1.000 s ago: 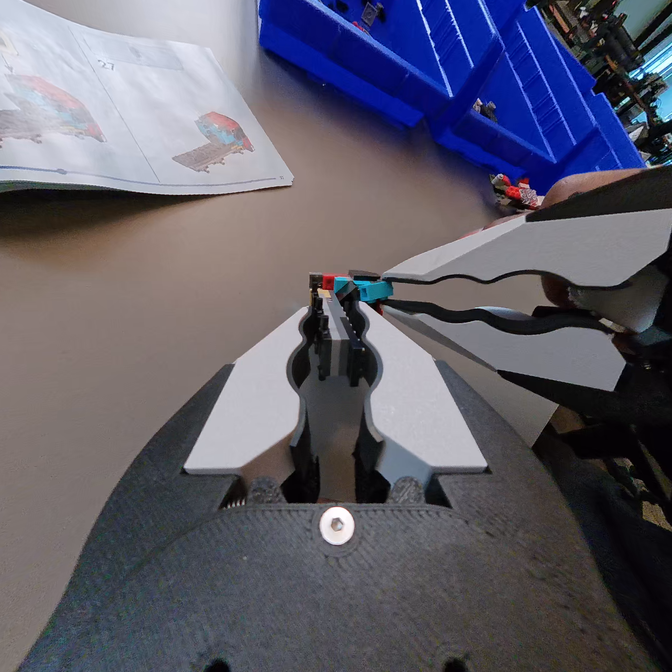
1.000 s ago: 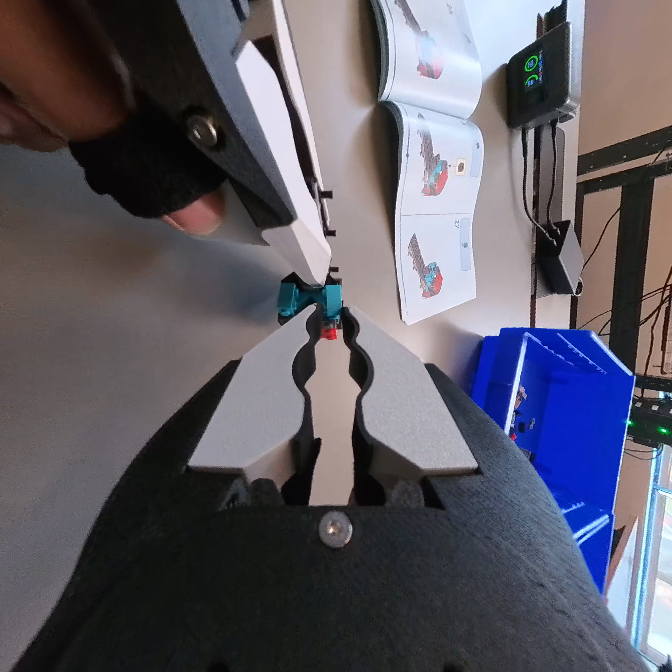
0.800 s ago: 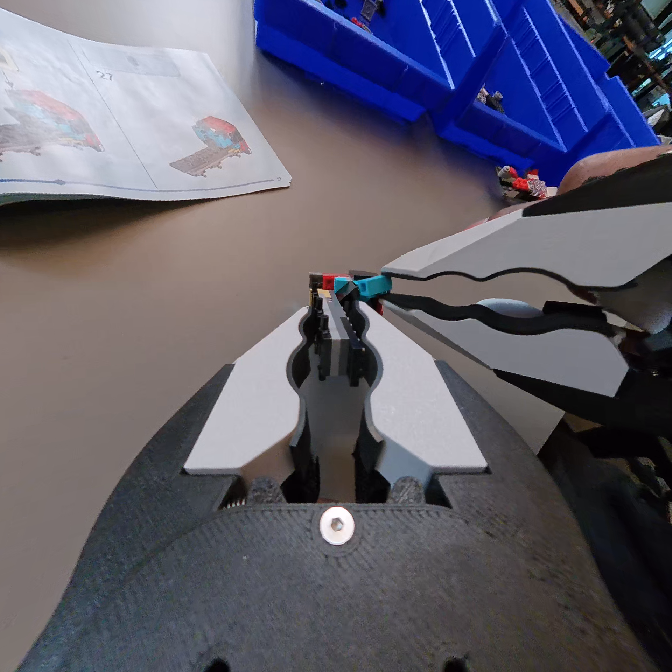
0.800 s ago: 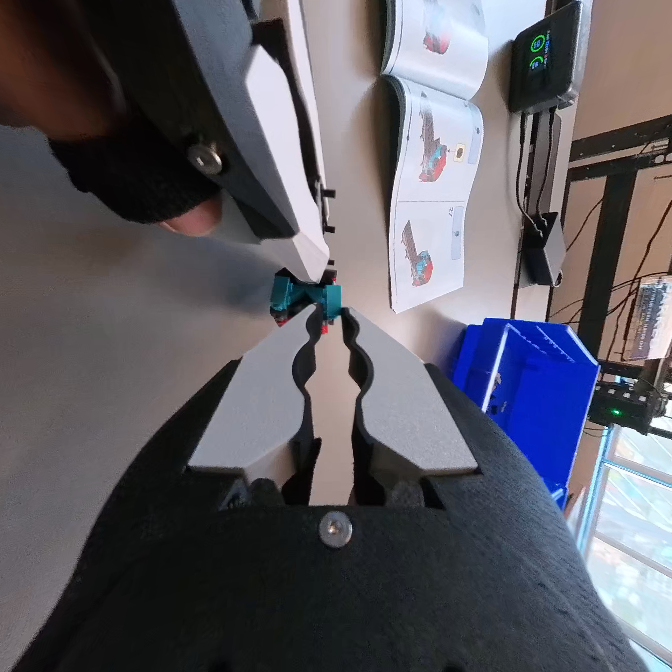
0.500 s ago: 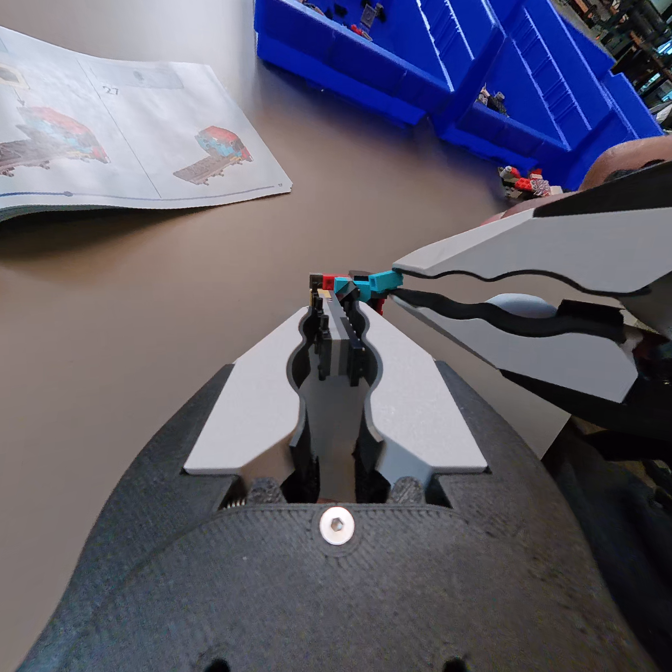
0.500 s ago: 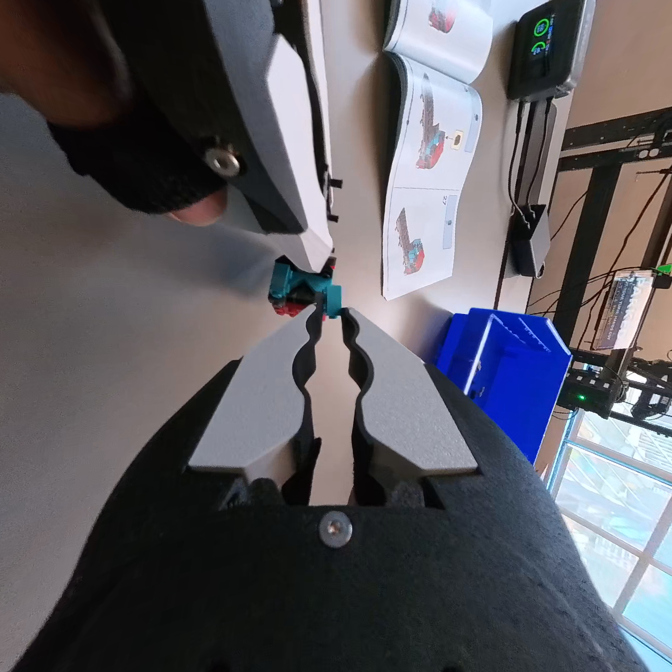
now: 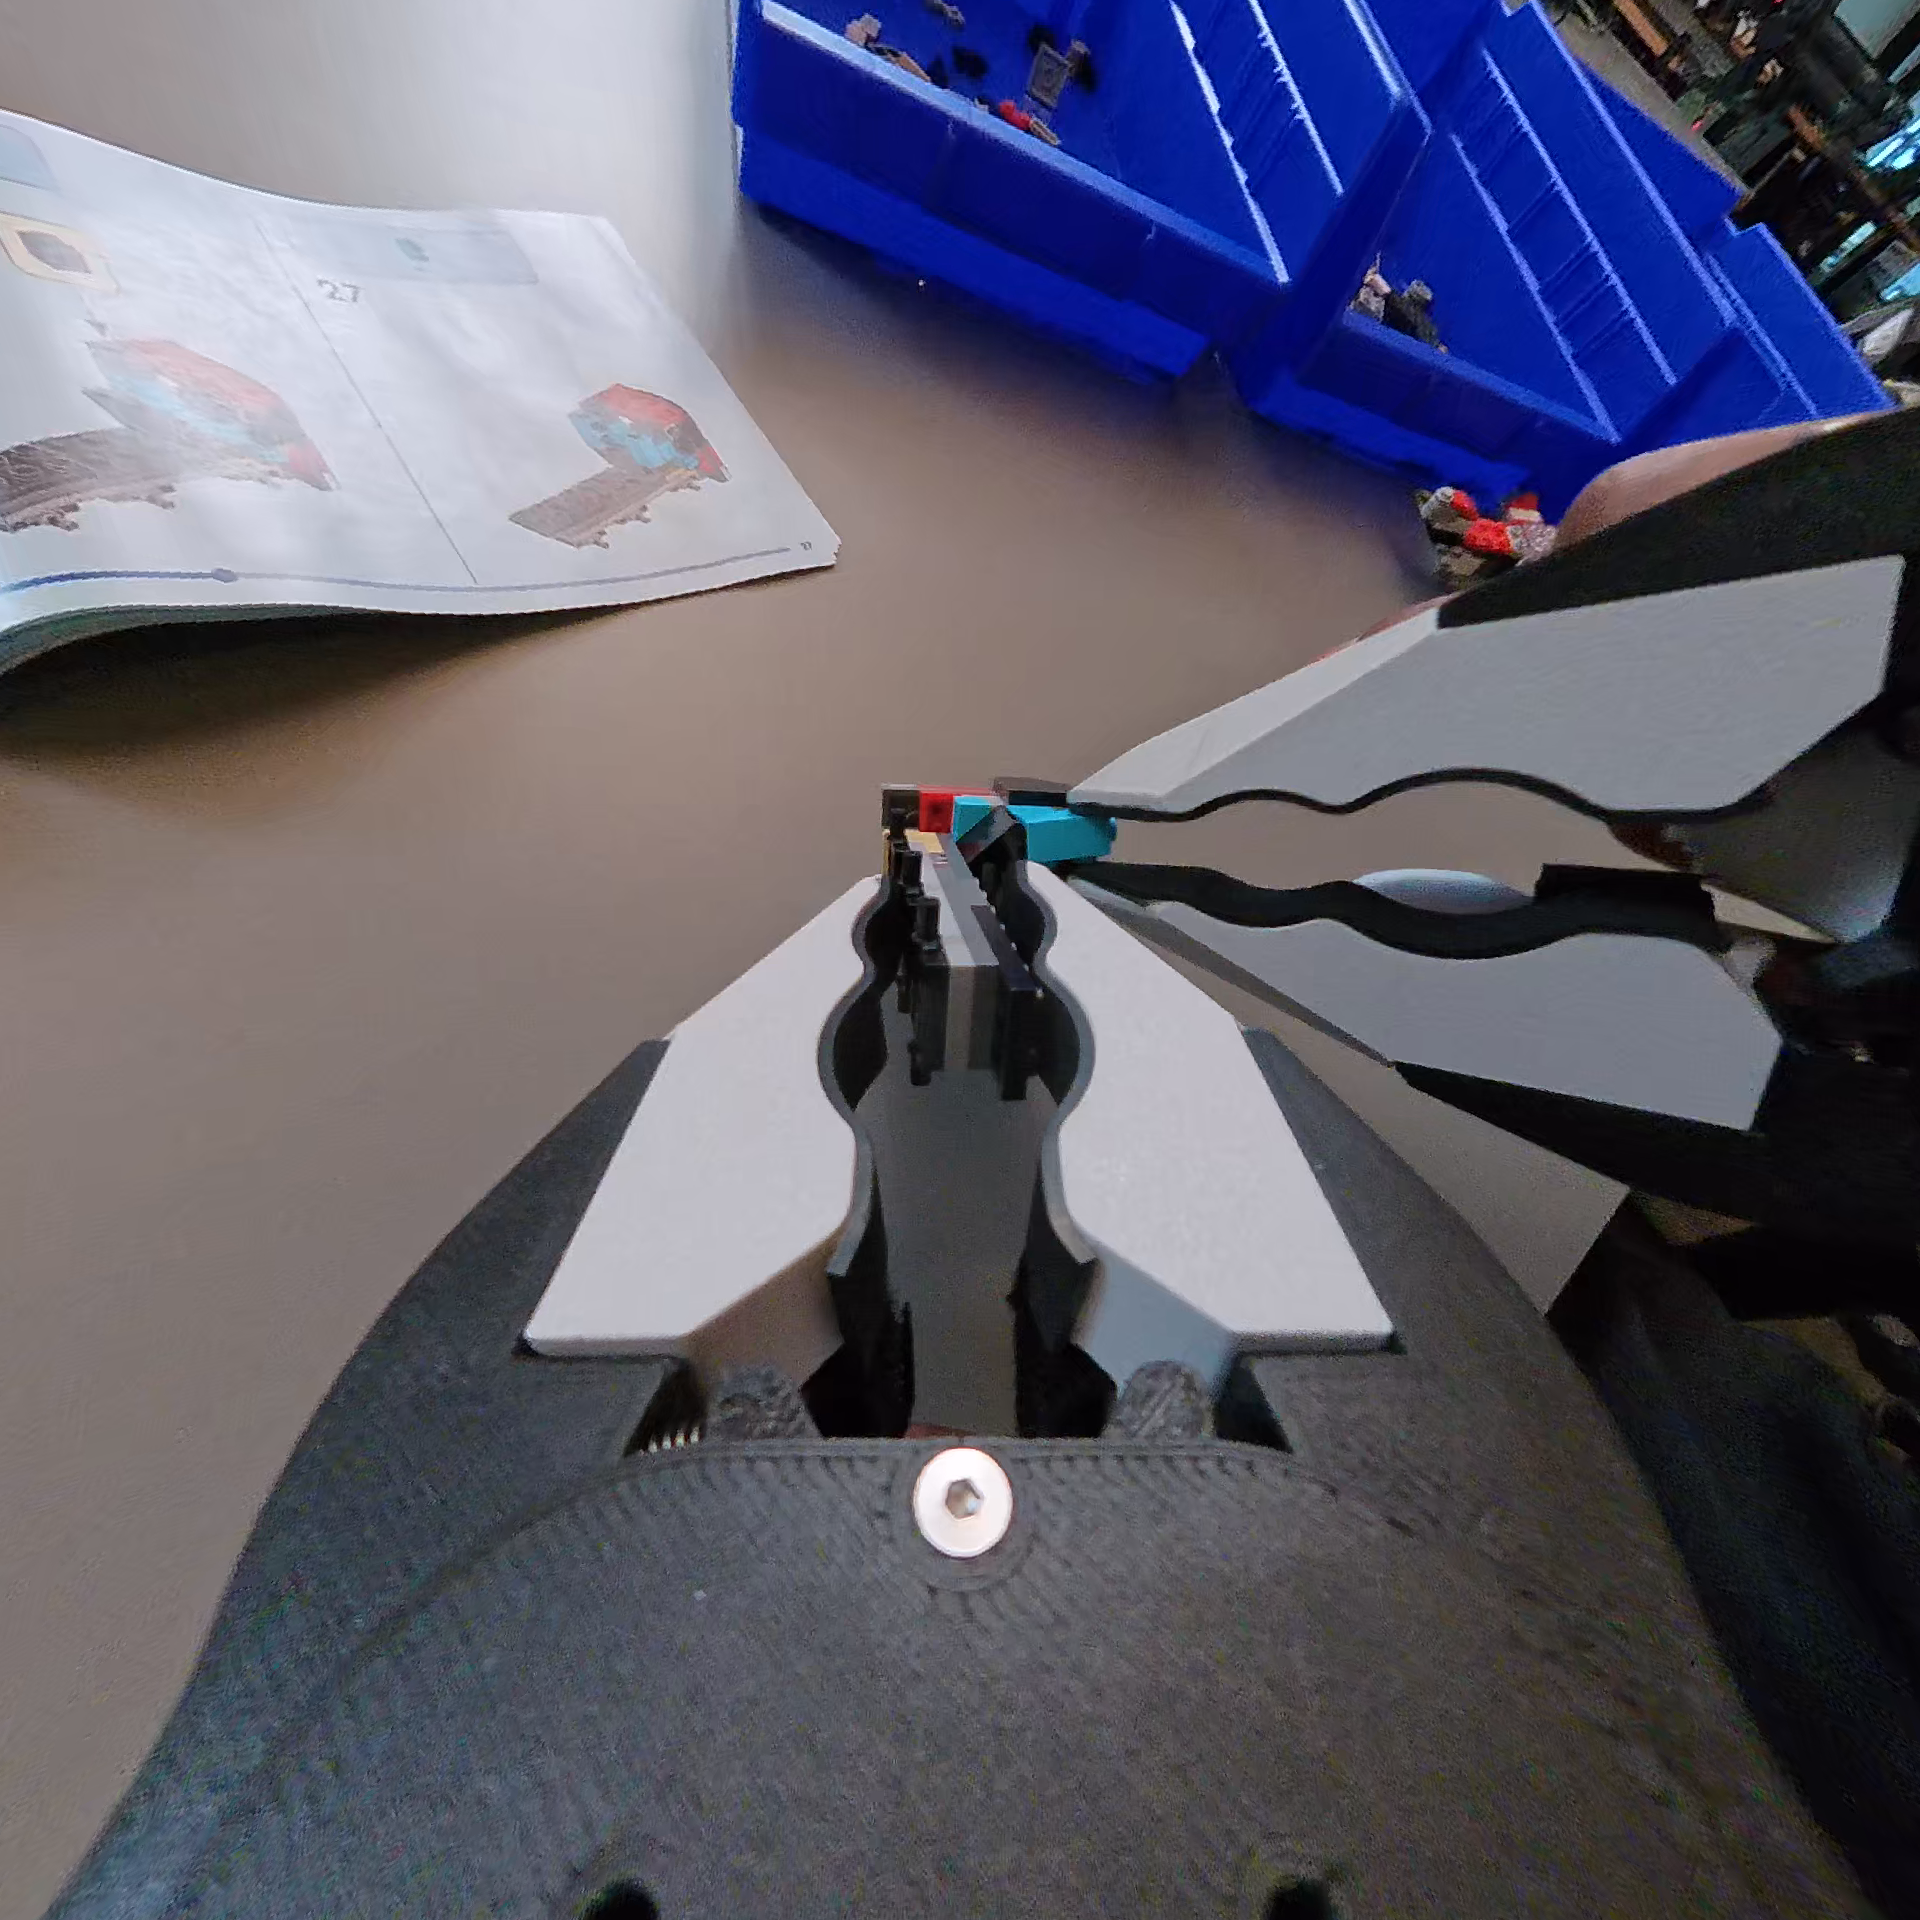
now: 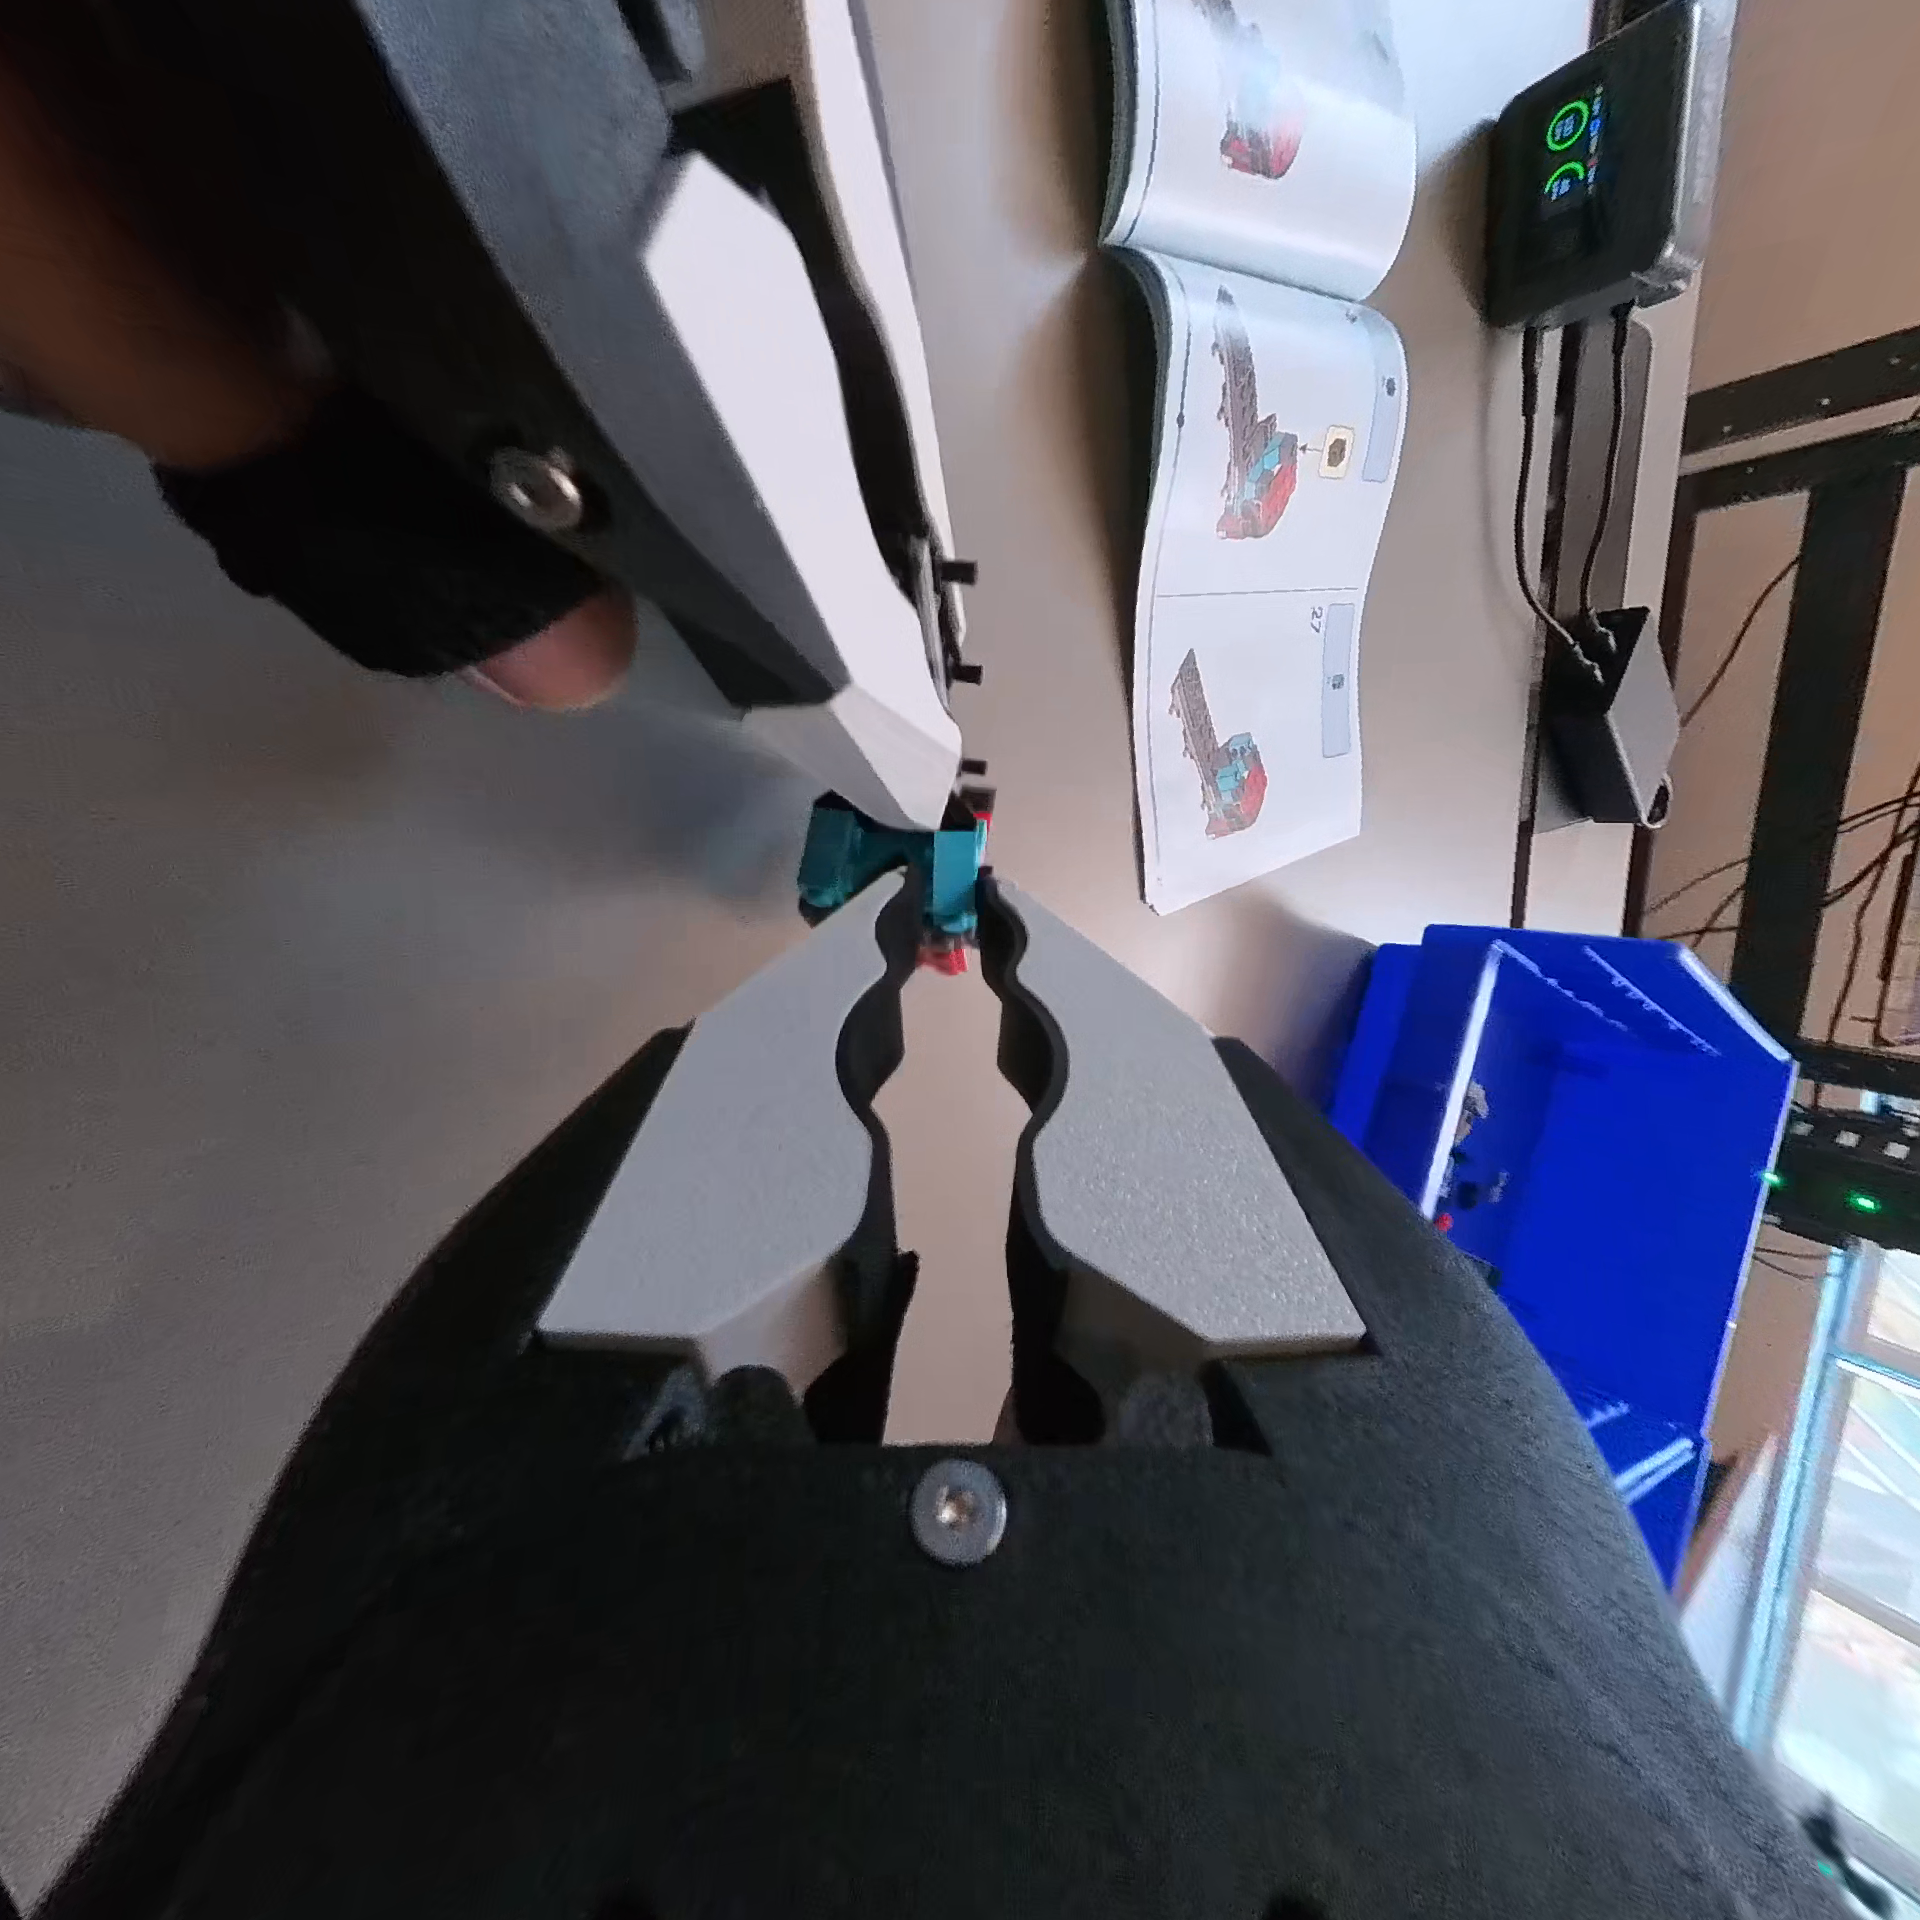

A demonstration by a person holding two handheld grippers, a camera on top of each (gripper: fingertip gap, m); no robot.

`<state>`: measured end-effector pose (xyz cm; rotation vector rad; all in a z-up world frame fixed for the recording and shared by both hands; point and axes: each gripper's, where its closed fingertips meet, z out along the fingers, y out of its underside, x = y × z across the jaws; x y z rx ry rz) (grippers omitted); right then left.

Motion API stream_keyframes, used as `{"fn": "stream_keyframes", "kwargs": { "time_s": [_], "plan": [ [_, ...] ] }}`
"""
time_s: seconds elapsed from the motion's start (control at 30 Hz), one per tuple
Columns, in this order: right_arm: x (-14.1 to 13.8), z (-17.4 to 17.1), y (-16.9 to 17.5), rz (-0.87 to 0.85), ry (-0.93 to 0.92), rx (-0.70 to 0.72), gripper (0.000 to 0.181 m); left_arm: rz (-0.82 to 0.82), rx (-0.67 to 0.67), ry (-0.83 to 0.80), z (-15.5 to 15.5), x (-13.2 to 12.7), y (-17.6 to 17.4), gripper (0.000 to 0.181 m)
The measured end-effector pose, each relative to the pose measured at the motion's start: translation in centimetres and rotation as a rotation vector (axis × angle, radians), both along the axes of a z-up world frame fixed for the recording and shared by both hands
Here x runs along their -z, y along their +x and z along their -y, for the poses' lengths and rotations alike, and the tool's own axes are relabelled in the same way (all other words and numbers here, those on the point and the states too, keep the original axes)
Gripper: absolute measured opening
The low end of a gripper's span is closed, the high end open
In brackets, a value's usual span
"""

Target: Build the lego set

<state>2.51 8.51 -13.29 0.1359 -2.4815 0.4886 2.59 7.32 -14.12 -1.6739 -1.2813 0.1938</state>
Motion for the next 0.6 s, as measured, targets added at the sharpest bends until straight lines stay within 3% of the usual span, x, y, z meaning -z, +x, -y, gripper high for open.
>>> {"fn": "stream_keyframes", "kwargs": {
  "time_s": [0.6],
  "plan": [
    [-1.1,-0.5,0.7,0.180,-0.208,-0.065,0.028,0.114,0.061,0.281,-1.4,-0.8,0.9,0.020]
  ]
}}
